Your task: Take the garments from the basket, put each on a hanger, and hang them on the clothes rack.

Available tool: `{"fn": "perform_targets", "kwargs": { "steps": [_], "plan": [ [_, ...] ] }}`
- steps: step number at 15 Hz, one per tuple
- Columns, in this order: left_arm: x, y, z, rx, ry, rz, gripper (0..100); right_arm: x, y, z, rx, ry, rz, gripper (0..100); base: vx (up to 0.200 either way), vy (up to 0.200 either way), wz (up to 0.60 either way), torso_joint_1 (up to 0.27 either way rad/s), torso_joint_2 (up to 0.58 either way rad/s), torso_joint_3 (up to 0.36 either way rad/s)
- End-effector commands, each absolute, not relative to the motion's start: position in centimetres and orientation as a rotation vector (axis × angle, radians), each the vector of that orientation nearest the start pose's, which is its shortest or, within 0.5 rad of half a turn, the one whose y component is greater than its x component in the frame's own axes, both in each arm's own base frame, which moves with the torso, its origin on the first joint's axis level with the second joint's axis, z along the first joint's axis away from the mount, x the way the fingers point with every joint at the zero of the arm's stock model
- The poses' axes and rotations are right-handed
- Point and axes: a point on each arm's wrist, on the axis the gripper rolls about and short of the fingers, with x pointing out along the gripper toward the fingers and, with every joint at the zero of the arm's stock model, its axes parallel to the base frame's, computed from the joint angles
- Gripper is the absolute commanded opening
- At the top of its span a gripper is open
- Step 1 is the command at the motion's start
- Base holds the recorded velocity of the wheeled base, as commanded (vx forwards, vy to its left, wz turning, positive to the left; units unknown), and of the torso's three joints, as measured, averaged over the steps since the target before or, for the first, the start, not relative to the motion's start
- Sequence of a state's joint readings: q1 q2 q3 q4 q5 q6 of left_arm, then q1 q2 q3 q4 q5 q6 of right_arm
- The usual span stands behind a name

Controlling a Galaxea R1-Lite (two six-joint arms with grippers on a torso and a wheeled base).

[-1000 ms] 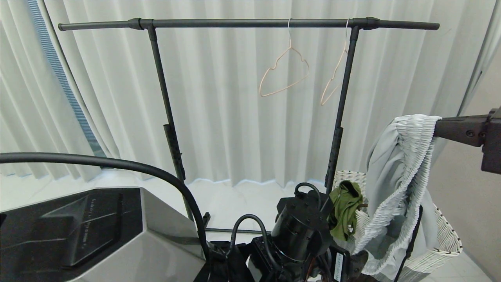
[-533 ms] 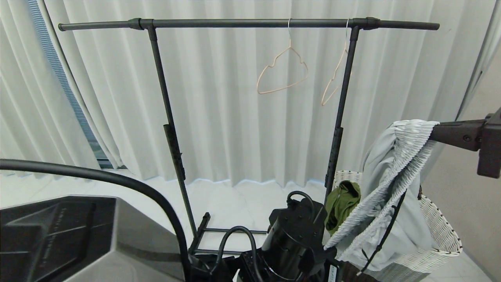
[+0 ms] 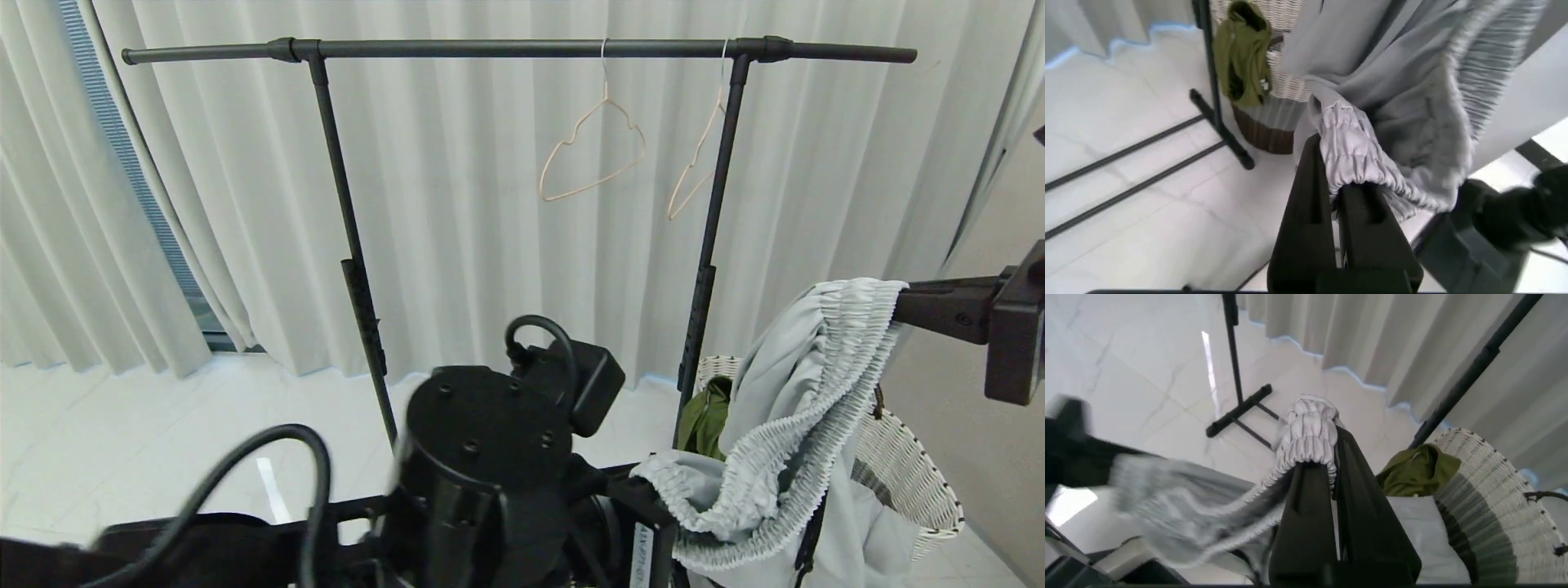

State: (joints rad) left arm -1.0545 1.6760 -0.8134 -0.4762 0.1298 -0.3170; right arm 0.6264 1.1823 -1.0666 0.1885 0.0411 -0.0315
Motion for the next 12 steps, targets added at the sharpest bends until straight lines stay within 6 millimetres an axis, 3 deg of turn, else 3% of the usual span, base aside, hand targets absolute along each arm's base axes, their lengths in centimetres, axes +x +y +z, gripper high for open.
{"fn": "perform_targets", "kwargs": {
  "steps": [1,4,7,10,12],
  "plan": [
    [12.0,-21.3,23.1,-0.113,0.377,-0.852,0,13.2,9.7,30.0,-0.136,0.285,0.672,0,0.000,0.000,0.00,0.000,0.00,0.000],
    [9.8,-18.1,26.5,-0.089,0.352,-0.833,0,12.7,9.4,29.5,-0.162,0.246,0.677,0,0.000,0.000,0.00,0.000,0.00,0.000],
    [9.4,-16.9,29.9,-0.076,0.282,-0.734,0,12.0,8.9,29.1,-0.166,0.205,0.680,0,0.000,0.000,0.00,0.000,0.00,0.000],
    [8.5,-14.5,30.5,0.134,0.264,-0.649,0,11.0,8.2,28.5,-0.196,0.192,0.690,0,0.000,0.000,0.00,0.000,0.00,0.000],
    [8.5,-14.4,31.0,0.211,0.246,-0.621,0,10.1,8.0,28.1,-0.210,0.187,0.720,0,0.000,0.000,0.00,0.000,0.00,0.000]
  ]
}}
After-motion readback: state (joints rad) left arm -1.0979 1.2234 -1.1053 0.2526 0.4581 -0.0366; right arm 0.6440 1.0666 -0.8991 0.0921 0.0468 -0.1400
